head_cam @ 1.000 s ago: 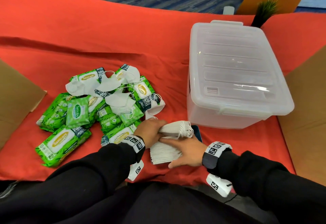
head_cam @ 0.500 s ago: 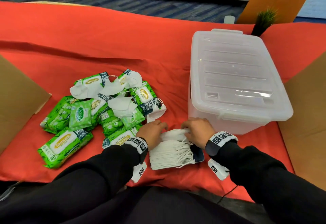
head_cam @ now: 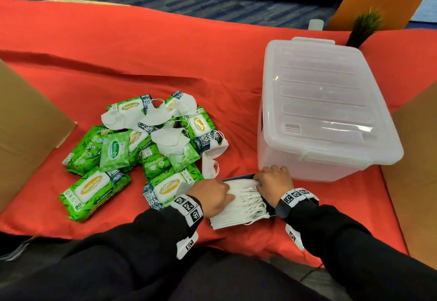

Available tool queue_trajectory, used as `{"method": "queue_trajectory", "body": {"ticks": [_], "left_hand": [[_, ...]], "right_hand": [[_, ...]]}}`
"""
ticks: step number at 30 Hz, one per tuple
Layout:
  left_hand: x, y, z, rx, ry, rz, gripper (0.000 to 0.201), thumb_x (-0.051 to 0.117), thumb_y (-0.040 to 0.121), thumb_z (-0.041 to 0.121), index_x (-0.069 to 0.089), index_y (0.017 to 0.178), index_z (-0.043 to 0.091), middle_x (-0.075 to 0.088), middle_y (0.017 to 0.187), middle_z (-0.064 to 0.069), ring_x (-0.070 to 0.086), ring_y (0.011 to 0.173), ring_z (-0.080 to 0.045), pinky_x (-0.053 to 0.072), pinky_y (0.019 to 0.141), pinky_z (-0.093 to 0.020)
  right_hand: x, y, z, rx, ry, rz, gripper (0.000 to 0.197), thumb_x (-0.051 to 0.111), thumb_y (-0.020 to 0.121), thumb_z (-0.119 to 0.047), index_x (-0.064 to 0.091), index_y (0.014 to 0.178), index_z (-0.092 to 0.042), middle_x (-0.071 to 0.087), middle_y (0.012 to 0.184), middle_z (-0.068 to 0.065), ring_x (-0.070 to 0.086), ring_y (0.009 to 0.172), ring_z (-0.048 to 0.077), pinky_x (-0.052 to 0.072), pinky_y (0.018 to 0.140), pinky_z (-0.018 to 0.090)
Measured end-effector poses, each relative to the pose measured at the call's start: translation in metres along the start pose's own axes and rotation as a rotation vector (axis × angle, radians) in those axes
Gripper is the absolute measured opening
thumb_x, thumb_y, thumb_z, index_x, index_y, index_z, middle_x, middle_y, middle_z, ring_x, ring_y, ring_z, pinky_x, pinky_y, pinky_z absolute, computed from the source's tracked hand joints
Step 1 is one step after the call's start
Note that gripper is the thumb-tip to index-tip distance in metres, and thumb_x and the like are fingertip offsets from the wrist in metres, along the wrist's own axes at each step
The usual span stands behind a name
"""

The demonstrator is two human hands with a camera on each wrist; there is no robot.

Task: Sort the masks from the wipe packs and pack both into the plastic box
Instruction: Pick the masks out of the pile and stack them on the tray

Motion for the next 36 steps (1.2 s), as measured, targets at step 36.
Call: {"method": "queue_trajectory", "body": {"ticks": [36], "left_hand": [[-0.004, 0.007, -0.039, -0.36, -0.909, 0.018, 0.053, 0.054, 0.088, 0.055, 0.066, 0.127, 0.022, 0.07, 0.123, 0.001, 0.064, 0.113, -0.02, 0.049, 0.103, -0.046]], "right_hand": [[0.048, -0.027, 0.044, 0.685, 1.65, 0.136, 0.021, 0.071, 0.092, -0.008, 0.072, 0.113, -0.007, 0.076, 0.1, 0.008, 0.071, 0.088, 0.023, 0.056, 0.066, 0.022]]}}
Point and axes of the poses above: each hand's wrist, its own y-axis towards the middle knuckle, its own x-axis out of the palm, z = x × y, the point moved 2 cm from there along y, towards the middle knuckle
